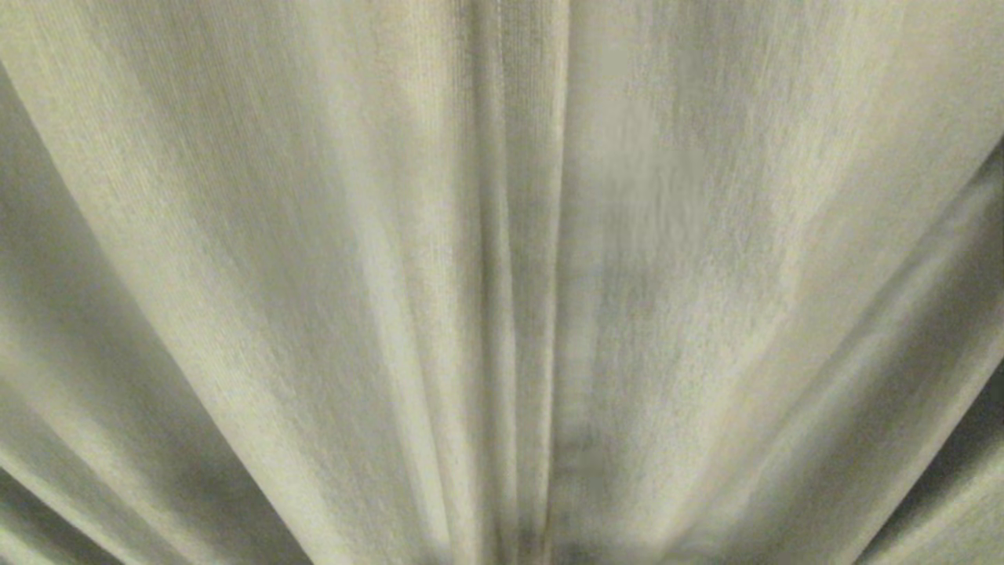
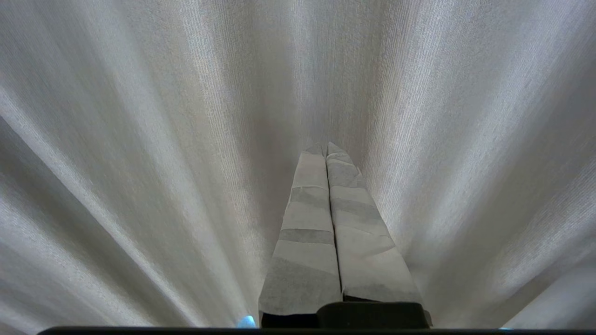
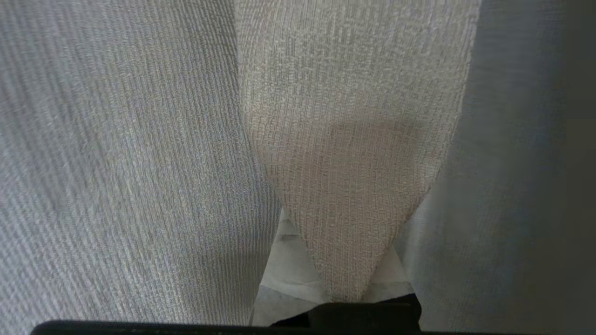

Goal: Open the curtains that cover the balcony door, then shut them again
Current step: Pull the outer curtains open on both sides

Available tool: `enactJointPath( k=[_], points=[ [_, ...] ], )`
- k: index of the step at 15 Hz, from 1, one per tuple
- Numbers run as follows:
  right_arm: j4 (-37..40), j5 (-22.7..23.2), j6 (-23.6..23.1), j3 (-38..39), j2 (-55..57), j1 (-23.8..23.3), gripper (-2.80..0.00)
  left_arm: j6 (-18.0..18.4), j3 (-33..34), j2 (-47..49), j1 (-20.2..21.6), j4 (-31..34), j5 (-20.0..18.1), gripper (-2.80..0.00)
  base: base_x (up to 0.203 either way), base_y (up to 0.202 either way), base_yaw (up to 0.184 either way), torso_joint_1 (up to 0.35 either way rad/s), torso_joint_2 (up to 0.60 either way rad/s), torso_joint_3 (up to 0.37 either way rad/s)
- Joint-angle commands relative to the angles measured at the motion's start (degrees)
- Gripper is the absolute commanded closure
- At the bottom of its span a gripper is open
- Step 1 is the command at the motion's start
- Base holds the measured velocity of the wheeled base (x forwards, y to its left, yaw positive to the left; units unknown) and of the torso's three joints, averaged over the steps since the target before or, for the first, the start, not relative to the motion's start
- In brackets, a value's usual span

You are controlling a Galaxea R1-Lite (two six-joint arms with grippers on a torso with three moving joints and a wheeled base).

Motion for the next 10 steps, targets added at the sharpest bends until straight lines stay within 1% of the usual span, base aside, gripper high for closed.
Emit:
enactJointPath(
  k=[1, 7, 10],
  points=[
    [-0.28, 0.04, 0.12, -1.52, 1.69, -2.87, 0.0, 0.01, -0.01, -0.02, -0.01, 0.03, 0.0, 0.0, 0.0, 0.0, 0.0, 0.0, 0.0, 0.0],
    [-0.54, 0.05, 0.18, -4.8, 5.67, -8.48, 0.0, 0.01, -0.01, -0.02, 0.06, 0.03, 0.0, 0.0, 0.0, 0.0, 0.0, 0.0, 0.0, 0.0],
    [-1.13, 0.04, -0.04, -4.84, 6.85, -11.64, 0.0, 0.02, -0.01, -0.02, 0.06, 0.03, 0.0, 0.0, 0.0, 0.0, 0.0, 0.0, 0.0, 0.0]
  ],
)
